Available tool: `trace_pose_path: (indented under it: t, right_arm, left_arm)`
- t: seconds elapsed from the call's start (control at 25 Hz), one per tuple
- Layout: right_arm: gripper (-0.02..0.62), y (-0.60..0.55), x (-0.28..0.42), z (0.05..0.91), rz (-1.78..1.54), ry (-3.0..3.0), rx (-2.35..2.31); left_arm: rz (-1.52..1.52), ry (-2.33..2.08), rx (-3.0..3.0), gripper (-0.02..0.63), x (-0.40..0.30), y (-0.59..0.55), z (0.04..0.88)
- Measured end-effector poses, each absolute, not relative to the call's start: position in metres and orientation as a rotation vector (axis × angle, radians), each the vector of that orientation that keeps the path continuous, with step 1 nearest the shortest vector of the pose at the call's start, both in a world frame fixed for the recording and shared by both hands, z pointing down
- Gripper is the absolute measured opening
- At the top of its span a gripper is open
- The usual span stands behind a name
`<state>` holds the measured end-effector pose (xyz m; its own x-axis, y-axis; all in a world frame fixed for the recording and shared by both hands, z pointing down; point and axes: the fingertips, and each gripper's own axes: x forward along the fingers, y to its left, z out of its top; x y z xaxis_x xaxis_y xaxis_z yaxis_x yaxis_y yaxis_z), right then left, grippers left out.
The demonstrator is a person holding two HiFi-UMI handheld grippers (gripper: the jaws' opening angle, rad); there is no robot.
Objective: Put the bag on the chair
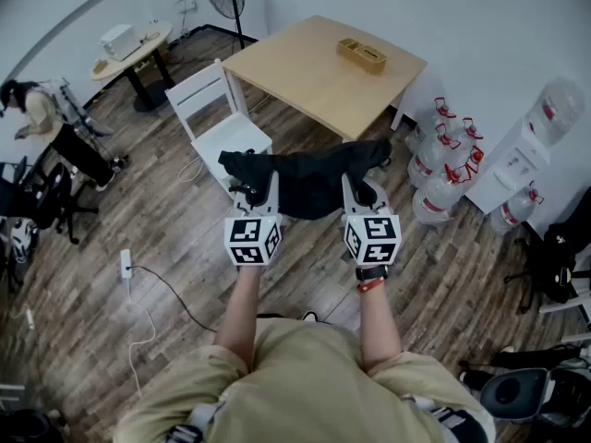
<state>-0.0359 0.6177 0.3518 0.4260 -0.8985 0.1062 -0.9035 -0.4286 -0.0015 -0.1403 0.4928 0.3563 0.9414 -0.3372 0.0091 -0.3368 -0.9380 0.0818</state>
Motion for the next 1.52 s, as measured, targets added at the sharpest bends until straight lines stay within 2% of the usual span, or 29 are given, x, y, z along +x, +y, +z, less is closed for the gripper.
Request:
trace_pose_path:
  t: [0.56, 1.08, 1.52]
  right_arm:
    - [0.049, 0.605, 0.004, 0.379, 0.224, -1.665, 2.603]
    - [0.052, 0.476, 0.108, 0.395, 0.352, -1.597, 2.585]
    - [0.052, 0.311, 0.157, 0.401, 0.419, -1.627, 2.526]
  left_arm:
    - [0.025, -0.515, 3.012, 0.027, -0.104, 0.483, 0.372]
    - [0.041, -0.451, 2.977, 0.028, 0.0, 0.351, 0.378]
    - [0.03, -0.515, 2.914, 0.028, 0.041, 0.191, 0.381]
